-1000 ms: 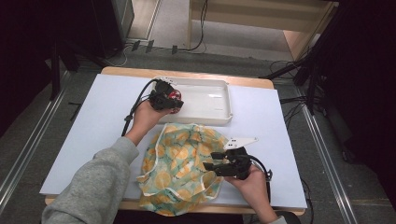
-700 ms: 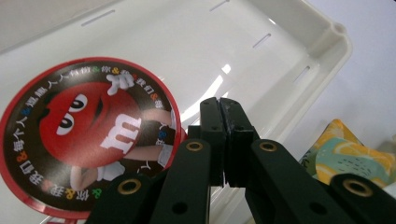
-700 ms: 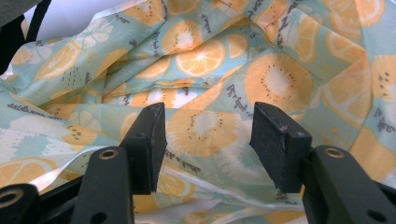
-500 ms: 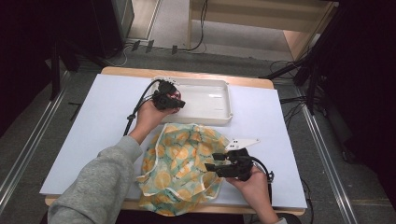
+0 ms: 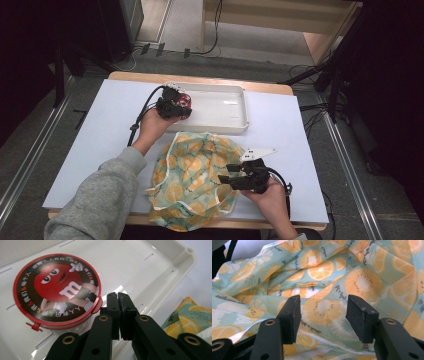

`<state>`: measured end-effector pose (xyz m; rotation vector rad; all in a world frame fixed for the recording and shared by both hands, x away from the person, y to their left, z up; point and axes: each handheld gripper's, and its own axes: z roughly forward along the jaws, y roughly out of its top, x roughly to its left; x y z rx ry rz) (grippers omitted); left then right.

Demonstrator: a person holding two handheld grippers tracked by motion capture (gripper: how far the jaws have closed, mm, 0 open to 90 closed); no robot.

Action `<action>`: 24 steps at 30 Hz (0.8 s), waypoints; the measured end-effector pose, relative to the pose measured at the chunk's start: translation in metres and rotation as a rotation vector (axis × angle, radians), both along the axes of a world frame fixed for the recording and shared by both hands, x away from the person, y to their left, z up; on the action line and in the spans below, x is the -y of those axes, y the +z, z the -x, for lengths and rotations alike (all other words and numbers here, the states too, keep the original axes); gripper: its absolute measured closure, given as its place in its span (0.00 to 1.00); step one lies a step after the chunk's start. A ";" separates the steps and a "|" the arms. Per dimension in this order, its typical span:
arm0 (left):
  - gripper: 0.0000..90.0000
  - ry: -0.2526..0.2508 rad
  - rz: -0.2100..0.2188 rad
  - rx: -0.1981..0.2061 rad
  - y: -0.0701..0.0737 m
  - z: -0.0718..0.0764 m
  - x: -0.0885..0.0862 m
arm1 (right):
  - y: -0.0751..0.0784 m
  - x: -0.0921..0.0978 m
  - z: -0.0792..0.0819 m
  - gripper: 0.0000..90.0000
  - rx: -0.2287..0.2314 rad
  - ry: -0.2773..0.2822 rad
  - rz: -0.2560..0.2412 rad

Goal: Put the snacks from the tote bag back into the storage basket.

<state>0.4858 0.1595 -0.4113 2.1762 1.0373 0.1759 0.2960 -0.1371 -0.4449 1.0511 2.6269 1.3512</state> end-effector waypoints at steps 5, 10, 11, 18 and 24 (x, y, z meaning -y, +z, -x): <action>0.98 0.013 -0.006 -0.005 0.000 0.000 -0.006 | 0.000 0.000 0.000 0.52 0.002 -0.002 -0.001; 0.95 0.004 0.014 -0.019 0.001 0.001 -0.008 | 0.000 0.001 0.000 0.52 0.002 -0.002 -0.001; 0.93 -0.007 0.028 -0.029 0.002 0.002 -0.008 | 0.000 0.001 0.000 0.52 0.001 -0.002 -0.001; 0.74 -0.058 0.035 -0.050 0.008 0.011 0.001 | -0.001 0.001 0.000 0.52 0.000 -0.002 -0.002; 0.55 -0.086 -0.002 -0.079 0.009 0.014 0.003 | 0.000 0.000 0.001 0.52 -0.001 -0.001 0.003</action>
